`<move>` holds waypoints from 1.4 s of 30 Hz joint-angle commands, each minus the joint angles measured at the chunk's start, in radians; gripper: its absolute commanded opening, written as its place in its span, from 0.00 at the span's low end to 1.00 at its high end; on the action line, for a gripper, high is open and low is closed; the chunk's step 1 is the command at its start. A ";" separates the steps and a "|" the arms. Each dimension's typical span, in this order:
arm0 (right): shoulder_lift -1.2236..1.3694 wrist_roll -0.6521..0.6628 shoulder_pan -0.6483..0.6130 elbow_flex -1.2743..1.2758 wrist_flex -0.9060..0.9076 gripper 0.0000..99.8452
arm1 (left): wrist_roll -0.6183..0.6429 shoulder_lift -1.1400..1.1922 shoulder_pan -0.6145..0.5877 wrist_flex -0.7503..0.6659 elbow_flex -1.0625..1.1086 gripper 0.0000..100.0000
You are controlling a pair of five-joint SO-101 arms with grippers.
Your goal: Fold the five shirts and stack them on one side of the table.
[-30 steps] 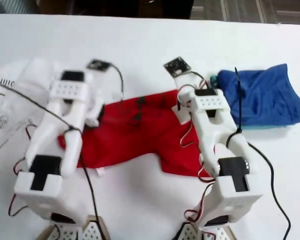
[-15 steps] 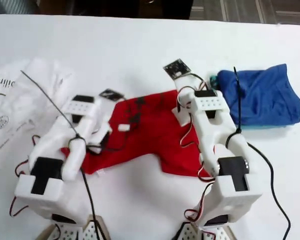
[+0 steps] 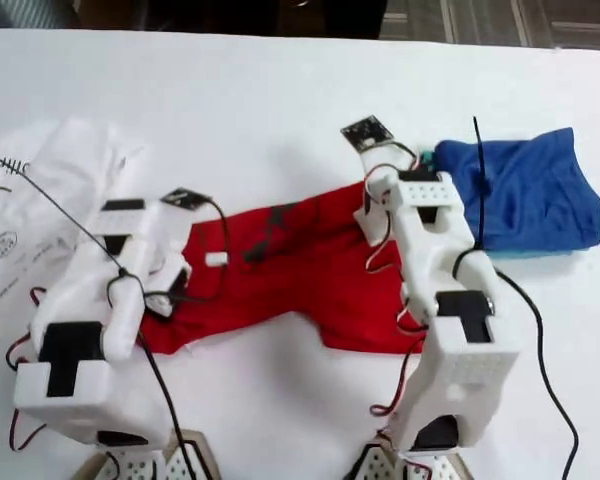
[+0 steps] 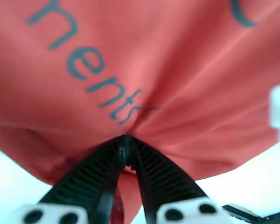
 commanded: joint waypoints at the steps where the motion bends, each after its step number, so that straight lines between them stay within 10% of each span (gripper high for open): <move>1: 0.038 -0.002 0.039 -0.104 0.013 0.02 | 0.000 -0.031 -0.026 0.049 -0.079 0.03; 10: 0.147 0.000 0.096 -0.298 0.030 0.02 | -0.008 -0.236 -0.025 0.209 -0.193 0.03; 20: 0.002 -0.008 0.067 -0.336 0.162 0.02 | -0.006 -0.267 0.063 -0.018 0.107 0.03; 42: -0.559 0.002 -0.099 0.554 -0.093 0.02 | 0.144 -0.133 0.104 -0.146 -0.145 0.03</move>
